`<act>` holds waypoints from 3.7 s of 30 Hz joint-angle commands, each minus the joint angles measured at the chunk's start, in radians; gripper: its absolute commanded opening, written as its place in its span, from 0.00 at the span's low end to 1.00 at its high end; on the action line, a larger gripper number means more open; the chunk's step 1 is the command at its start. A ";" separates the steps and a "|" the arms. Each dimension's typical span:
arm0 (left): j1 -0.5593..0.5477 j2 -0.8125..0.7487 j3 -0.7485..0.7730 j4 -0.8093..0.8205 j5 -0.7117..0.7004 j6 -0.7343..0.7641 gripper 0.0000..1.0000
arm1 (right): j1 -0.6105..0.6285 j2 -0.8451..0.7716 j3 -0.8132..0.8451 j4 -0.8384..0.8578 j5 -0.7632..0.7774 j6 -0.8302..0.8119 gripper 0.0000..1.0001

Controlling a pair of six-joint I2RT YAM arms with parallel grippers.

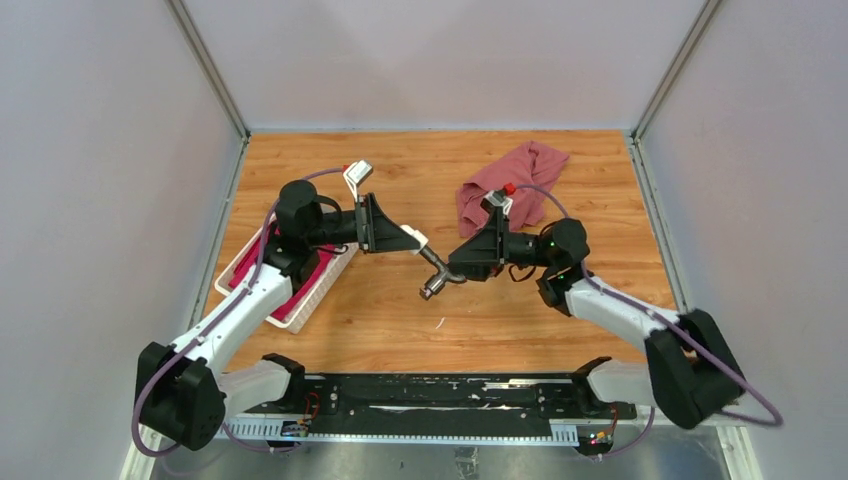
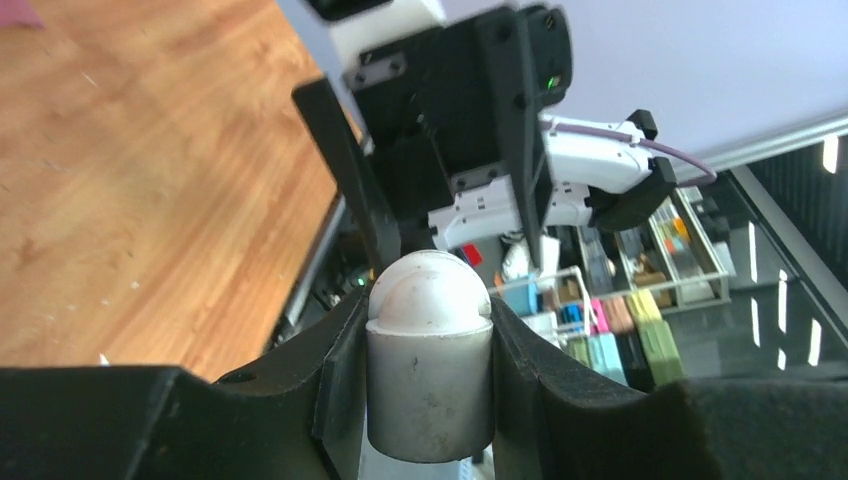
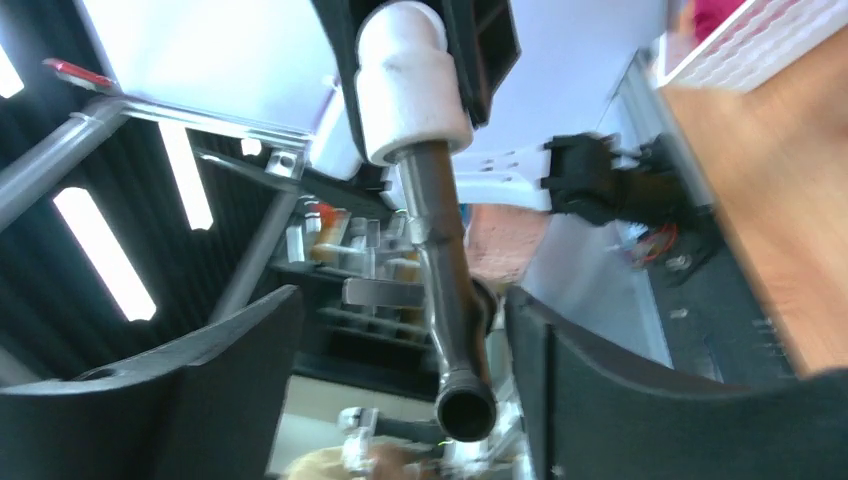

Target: Install the water faucets

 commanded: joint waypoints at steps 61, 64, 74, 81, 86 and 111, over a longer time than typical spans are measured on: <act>-0.012 0.027 0.032 -0.012 0.069 -0.075 0.00 | 0.304 -0.460 0.306 -1.171 0.753 -1.174 0.00; -0.012 0.019 0.023 -0.012 0.081 -0.047 0.00 | 0.171 -0.433 0.268 -1.044 0.537 -0.929 0.00; -0.012 -0.001 0.002 -0.011 0.094 -0.012 0.00 | -0.015 -0.126 -0.045 0.086 0.235 0.114 0.38; -0.010 0.000 0.022 -0.009 0.065 -0.079 0.00 | -0.043 -0.425 0.076 -0.920 0.274 -0.593 0.85; -0.009 0.018 0.024 -0.009 0.040 -0.146 0.00 | -0.041 -0.620 0.291 -1.544 0.615 -1.149 0.93; -0.006 0.096 0.012 -0.011 -0.032 -0.365 0.00 | 0.939 -0.410 0.177 -1.101 1.987 -2.486 0.99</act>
